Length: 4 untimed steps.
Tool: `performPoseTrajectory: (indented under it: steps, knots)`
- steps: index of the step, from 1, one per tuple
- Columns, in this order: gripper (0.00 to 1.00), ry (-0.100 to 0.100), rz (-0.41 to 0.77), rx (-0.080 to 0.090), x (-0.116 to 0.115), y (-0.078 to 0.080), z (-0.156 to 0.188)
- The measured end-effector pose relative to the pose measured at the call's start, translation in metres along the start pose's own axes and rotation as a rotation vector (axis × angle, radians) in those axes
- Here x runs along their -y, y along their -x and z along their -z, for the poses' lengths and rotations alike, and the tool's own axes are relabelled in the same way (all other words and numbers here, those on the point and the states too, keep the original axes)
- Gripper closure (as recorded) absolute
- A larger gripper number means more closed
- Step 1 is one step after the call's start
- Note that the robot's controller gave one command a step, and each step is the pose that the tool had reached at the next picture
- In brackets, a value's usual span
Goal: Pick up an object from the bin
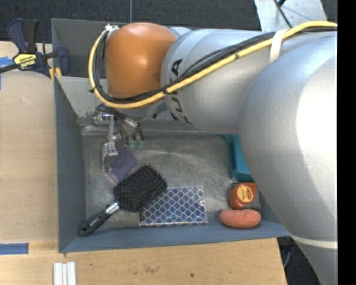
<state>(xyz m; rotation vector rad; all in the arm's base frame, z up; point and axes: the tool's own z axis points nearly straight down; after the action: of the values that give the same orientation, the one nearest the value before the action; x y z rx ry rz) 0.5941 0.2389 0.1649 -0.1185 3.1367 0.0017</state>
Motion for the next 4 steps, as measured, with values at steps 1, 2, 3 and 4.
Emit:
performPoseTrajectory:
  steps: [1, 2, 3, 4]
  knots:
    - [1.00, -0.001, -0.151, -0.002, 0.030, 0.021, -0.060]
    - [0.00, -0.001, -0.152, -0.002, 0.030, 0.021, -0.060]
    - [0.00, -0.001, -0.152, -0.002, 0.030, 0.021, -0.060]
    - [1.00, 0.000, -0.540, 0.001, 0.042, 0.026, -0.059]
